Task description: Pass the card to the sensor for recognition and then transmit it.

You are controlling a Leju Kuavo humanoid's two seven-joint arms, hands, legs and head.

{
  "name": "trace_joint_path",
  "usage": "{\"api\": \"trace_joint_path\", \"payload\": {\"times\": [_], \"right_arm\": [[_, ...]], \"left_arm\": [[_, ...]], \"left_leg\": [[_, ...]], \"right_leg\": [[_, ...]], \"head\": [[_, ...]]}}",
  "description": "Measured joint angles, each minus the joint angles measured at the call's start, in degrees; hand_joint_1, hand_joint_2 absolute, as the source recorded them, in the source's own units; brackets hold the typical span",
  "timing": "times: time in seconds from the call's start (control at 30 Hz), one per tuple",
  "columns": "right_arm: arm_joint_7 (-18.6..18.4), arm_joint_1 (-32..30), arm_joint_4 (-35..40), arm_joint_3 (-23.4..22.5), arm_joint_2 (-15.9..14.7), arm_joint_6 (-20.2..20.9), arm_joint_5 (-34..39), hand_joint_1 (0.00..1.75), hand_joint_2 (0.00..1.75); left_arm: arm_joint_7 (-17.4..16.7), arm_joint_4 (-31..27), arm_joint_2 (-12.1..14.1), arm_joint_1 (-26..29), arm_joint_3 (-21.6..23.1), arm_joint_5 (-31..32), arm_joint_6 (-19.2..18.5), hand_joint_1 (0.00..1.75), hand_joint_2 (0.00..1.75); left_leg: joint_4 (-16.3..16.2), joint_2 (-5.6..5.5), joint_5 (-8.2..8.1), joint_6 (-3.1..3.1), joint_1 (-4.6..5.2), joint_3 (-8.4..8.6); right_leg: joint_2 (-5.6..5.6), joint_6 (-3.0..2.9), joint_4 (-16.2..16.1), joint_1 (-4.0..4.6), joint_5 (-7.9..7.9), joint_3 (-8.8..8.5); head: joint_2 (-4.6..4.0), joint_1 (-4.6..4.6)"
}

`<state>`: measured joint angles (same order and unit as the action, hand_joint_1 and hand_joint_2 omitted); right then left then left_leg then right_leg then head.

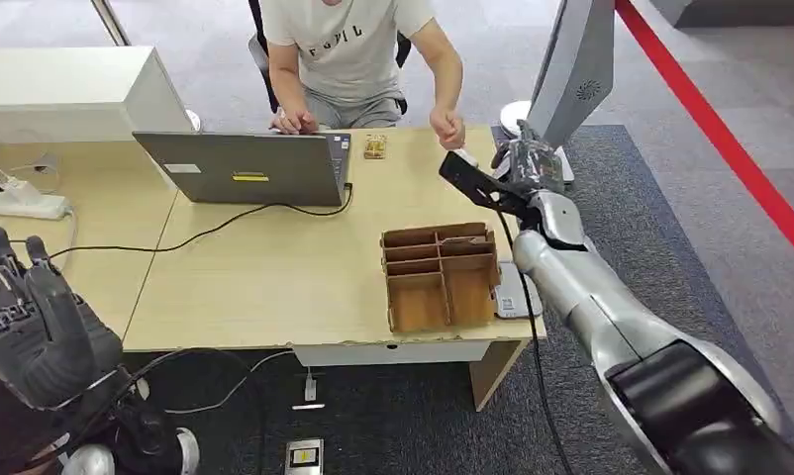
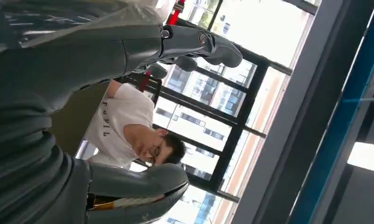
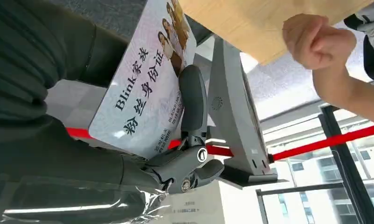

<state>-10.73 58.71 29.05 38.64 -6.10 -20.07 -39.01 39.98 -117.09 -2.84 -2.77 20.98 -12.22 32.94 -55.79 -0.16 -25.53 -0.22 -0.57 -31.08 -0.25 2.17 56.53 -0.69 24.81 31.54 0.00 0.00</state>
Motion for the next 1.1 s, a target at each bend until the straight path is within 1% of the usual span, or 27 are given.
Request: {"api": "trace_joint_path", "payload": {"times": [0.17,0.4,0.6,0.73,0.87,0.93,1.1], "right_arm": [[0.35,-0.06,0.15,-0.07,-2.19,-0.74,0.9,1.75,1.75],[0.35,-2.25,3.08,-0.74,-8.02,-2.36,2.64,1.75,1.75],[0.35,-7.79,9.99,-2.45,-14.25,-3.65,3.21,1.75,1.75],[0.48,-12.71,15.15,-3.63,-17.01,-6.12,3.76,1.75,1.75],[1.18,-17.19,19.24,-4.74,-18.62,-8.59,4.09,1.75,1.75],[2.23,-19.41,21.13,-5.35,-19.34,-9.57,4.11,1.75,1.75],[2.6,-23.87,24.55,-6.45,-20.2,-9.81,4.11,1.75,1.75]], "left_arm": [[0.0,0.0,-0.02,0.1,-0.61,0.39,0.79,0.0,1.75],[0.0,-0.02,0.0,0.95,-0.92,0.61,1.99,0.0,1.75],[0.02,-0.04,0.04,2.18,-1.25,1.12,3.26,0.0,1.75],[0.07,-0.48,0.15,2.95,-1.81,1.77,4.96,0.0,1.75],[0.13,-0.9,0.42,3.84,-2.01,1.97,5.73,0.0,1.75],[0.15,-0.98,0.59,4.0,-2.01,1.84,6.14,0.0,1.75],[0.15,-1.01,1.16,4.2,-2.05,1.55,6.45,0.0,1.75]], "left_leg": [[-0.01,0.0,0.0,0.0,0.01,0.0],[-0.03,-0.02,-0.01,0.01,0.03,0.0],[-0.03,-0.04,-0.03,0.03,0.02,0.01],[-0.03,-0.04,-0.03,0.04,0.02,0.01],[-0.02,-0.02,-0.03,0.04,0.01,0.02],[-0.01,-0.04,-0.03,0.04,0.01,0.02],[-0.01,-0.03,-0.03,0.04,0.02,0.02]], "right_leg": [[-0.01,0.01,-0.02,-0.01,0.0,-0.01],[0.0,0.02,-0.05,-0.03,-0.01,-0.03],[0.0,0.02,-0.06,-0.03,-0.01,-0.06],[-0.01,0.02,-0.06,-0.02,-0.01,-0.05],[0.0,0.02,-0.05,-0.02,-0.01,-0.05],[-0.01,0.02,-0.05,-0.02,-0.01,-0.08],[-0.01,0.02,-0.05,-0.02,-0.01,-0.08]], "head": [[0.0,0.0],[0.0,0.0],[0.0,0.0],[0.0,0.0],[0.0,0.0],[0.0,0.02],[0.0,0.0]]}}
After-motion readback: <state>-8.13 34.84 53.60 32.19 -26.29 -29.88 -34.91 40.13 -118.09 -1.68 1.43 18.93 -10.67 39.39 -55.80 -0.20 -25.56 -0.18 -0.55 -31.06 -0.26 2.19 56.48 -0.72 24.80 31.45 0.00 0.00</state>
